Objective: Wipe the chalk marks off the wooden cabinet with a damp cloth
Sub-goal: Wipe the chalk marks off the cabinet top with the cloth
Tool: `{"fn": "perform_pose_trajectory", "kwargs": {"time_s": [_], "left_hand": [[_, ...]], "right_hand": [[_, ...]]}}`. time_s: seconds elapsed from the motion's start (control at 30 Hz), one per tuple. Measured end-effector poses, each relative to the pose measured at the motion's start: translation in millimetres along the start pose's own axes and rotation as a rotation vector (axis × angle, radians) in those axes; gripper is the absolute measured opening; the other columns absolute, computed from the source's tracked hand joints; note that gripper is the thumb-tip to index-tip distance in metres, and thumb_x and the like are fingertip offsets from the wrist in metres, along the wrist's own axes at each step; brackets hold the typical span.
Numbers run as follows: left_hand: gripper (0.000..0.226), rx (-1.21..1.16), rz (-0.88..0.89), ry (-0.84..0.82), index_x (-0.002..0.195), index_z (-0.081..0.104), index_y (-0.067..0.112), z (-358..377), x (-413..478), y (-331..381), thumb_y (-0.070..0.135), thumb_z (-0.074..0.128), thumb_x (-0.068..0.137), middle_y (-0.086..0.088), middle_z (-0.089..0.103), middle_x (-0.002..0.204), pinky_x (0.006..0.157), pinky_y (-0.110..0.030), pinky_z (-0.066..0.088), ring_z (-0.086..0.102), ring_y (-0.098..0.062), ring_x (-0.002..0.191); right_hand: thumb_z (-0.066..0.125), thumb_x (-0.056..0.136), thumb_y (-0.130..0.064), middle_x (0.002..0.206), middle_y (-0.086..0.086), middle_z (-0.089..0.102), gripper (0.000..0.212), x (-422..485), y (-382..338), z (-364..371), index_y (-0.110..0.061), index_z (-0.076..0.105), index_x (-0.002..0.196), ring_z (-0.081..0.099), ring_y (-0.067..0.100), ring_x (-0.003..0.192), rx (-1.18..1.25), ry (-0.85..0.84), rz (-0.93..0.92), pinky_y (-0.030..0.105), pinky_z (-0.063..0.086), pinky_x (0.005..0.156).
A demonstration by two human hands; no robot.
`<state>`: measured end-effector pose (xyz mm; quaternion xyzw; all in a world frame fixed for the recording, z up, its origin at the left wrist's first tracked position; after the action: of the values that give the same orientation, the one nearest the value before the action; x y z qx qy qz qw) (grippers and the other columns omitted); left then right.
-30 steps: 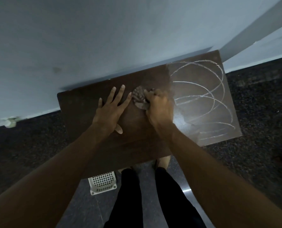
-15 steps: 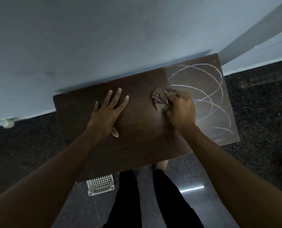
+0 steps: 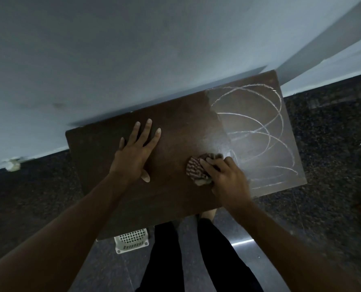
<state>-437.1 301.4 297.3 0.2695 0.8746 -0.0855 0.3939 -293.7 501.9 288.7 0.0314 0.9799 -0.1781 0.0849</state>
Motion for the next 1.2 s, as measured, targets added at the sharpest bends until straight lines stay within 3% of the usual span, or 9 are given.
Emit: {"fn": "perform_pose_trajectory", "kwargs": {"time_s": [0.17,0.37,0.5,0.6,0.67,0.8,1.0,1.1,1.2], "left_hand": [[0.151,-0.016,0.0,-0.003,0.158,-0.017,0.034,0,0,-1,0.027,0.095,0.057,0.006,-0.04,0.159,0.121,-0.061,0.013,-0.031,-0.026,0.15],[0.15,-0.033,0.008,0.007,0.158,-0.015,0.035,0,1,-3,0.026,0.095,0.057,0.006,-0.039,0.16,0.121,-0.062,0.012,-0.031,-0.026,0.15],[0.149,-0.04,0.014,0.017,0.158,-0.014,0.035,0,-1,-3,0.026,0.094,0.056,0.006,-0.039,0.16,0.121,-0.062,0.013,-0.031,-0.025,0.15],[0.149,-0.046,0.013,0.018,0.158,-0.015,0.035,0,-2,-2,0.025,0.094,0.057,0.007,-0.039,0.16,0.121,-0.062,0.013,-0.031,-0.025,0.15],[0.15,-0.051,0.014,0.01,0.158,-0.015,0.035,1,-1,-2,0.024,0.094,0.057,0.007,-0.04,0.159,0.121,-0.062,0.012,-0.031,-0.025,0.15],[0.147,-0.066,0.023,-0.005,0.158,-0.016,0.034,1,0,-3,0.022,0.093,0.06,0.006,-0.04,0.159,0.121,-0.061,0.008,-0.033,-0.026,0.149],[0.149,-0.056,0.025,0.006,0.157,-0.017,0.034,4,1,-4,0.024,0.094,0.059,0.005,-0.04,0.159,0.121,-0.062,0.009,-0.032,-0.026,0.149],[0.15,-0.049,0.021,0.002,0.157,-0.019,0.034,4,1,-3,0.023,0.094,0.058,0.006,-0.041,0.159,0.121,-0.062,0.01,-0.032,-0.026,0.149],[0.15,-0.052,0.017,-0.005,0.157,-0.02,0.033,5,1,-3,0.022,0.094,0.059,0.005,-0.042,0.158,0.122,-0.063,0.01,-0.033,-0.026,0.149]], "right_hand": [[0.088,0.053,-0.009,0.112,0.015,0.065,0.072,53,15,-20,-0.01,0.068,0.122,0.056,0.037,0.097,-0.009,-0.011,0.178,0.037,0.054,0.063],[0.064,0.088,-0.009,0.133,0.01,0.057,0.053,138,1,-38,-0.015,0.053,0.139,0.048,0.033,0.117,-0.056,0.058,0.294,0.041,0.047,0.089],[0.059,0.085,-0.004,0.132,0.015,0.061,0.051,122,-23,-29,-0.008,0.054,0.136,0.054,0.036,0.114,-0.035,0.047,0.199,0.044,0.048,0.089],[0.045,0.084,-0.009,0.123,0.016,0.066,0.044,90,-29,-22,-0.005,0.064,0.123,0.062,0.036,0.1,-0.057,0.078,0.038,0.041,0.053,0.079],[0.037,0.083,-0.011,0.122,0.016,0.067,0.049,73,-20,-22,-0.004,0.067,0.12,0.062,0.037,0.102,-0.075,0.07,-0.02,0.04,0.054,0.082],[0.053,0.077,-0.008,0.122,0.017,0.065,0.046,71,2,-32,-0.005,0.068,0.12,0.06,0.039,0.106,-0.163,0.052,-0.056,0.044,0.053,0.084],[0.067,0.077,-0.006,0.119,0.018,0.066,0.041,104,-16,-22,-0.002,0.067,0.118,0.062,0.037,0.102,-0.198,0.051,0.039,0.042,0.054,0.082],[0.059,0.082,-0.01,0.127,0.017,0.063,0.042,88,-30,-8,-0.002,0.065,0.123,0.06,0.037,0.111,-0.162,0.05,-0.049,0.043,0.052,0.091],[0.07,0.075,-0.007,0.126,0.018,0.064,0.046,59,-29,-4,-0.004,0.067,0.121,0.062,0.038,0.109,-0.149,0.016,-0.146,0.044,0.054,0.089]]}}
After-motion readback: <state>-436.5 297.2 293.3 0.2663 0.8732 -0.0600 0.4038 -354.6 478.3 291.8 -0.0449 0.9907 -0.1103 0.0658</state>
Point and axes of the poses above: each hand's wrist, its own x-axis towards the middle knuckle, its own z-axis out of the palm, y = z × x, the point moved 5 cm from there along x, towards the middle knuckle
